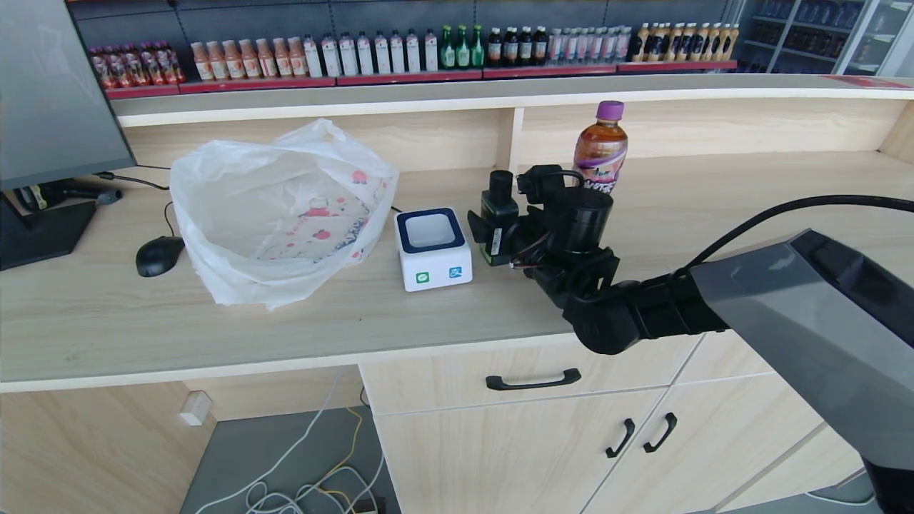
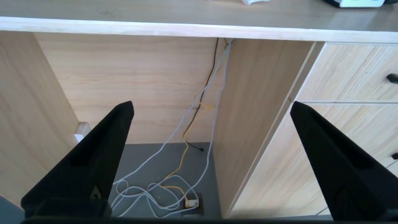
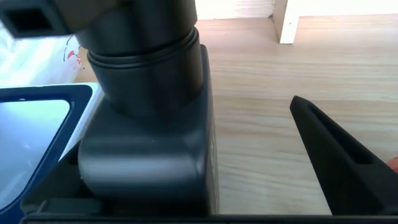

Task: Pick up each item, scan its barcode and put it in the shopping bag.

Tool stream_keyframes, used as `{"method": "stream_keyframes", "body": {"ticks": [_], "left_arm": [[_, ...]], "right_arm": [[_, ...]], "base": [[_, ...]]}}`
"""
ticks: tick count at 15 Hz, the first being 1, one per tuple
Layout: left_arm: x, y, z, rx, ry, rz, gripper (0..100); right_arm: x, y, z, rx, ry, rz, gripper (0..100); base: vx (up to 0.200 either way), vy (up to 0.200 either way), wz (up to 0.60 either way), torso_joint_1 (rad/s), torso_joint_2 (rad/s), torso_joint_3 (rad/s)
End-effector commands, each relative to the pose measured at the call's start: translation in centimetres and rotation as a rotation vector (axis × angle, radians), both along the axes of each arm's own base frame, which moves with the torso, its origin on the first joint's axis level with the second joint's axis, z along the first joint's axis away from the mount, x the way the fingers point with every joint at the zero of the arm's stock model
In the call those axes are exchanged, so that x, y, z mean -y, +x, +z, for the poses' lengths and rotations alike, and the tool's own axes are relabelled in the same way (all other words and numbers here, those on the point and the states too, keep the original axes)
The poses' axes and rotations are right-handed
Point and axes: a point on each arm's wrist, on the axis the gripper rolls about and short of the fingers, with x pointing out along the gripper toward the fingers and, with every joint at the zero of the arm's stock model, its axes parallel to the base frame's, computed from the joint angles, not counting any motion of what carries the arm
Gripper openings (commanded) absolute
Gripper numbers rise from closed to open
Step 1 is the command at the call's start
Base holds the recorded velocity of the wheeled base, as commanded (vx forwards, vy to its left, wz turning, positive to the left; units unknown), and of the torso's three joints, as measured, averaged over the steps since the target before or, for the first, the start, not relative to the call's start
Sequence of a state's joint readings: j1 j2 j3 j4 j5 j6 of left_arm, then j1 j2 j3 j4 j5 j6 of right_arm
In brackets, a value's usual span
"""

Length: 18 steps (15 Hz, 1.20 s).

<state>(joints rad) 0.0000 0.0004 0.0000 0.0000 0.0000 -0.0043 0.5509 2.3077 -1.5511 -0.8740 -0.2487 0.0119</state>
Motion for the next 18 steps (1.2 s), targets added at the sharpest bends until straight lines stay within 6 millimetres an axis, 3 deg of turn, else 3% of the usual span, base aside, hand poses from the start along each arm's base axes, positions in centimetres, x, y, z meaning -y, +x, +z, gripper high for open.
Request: {"method": "stream_keyframes", "body": {"ticks": [1,4,5,18], "left_arm": [[0.0,0.0,0.0,0.0,0.0,0.0,100],[0.0,0.0,0.0,0.0,0.0,-0.002,100],[0.0,0.0,0.0,0.0,0.0,0.0,100],[0.0,0.0,0.0,0.0,0.0,0.0,100]], "right_arm": [[-0.04,0.08,-0.27,-0.005,-0.002,-0.003,100],[-0.11,0.21,-0.45,-0.002,-0.003,-0.005,100],[-0.17,0.31,-0.46,0.001,-0.002,-0.005,0],[-0.03,0.8,0.17,0.025,0.017,-0.014,0]], "base": [[0.0,0.0,0.0,0.0,0.0,0.0],[0.0,0.0,0.0,0.0,0.0,0.0],[0.0,0.0,0.0,0.0,0.0,0.0],[0.0,0.0,0.0,0.0,0.0,0.0]]}}
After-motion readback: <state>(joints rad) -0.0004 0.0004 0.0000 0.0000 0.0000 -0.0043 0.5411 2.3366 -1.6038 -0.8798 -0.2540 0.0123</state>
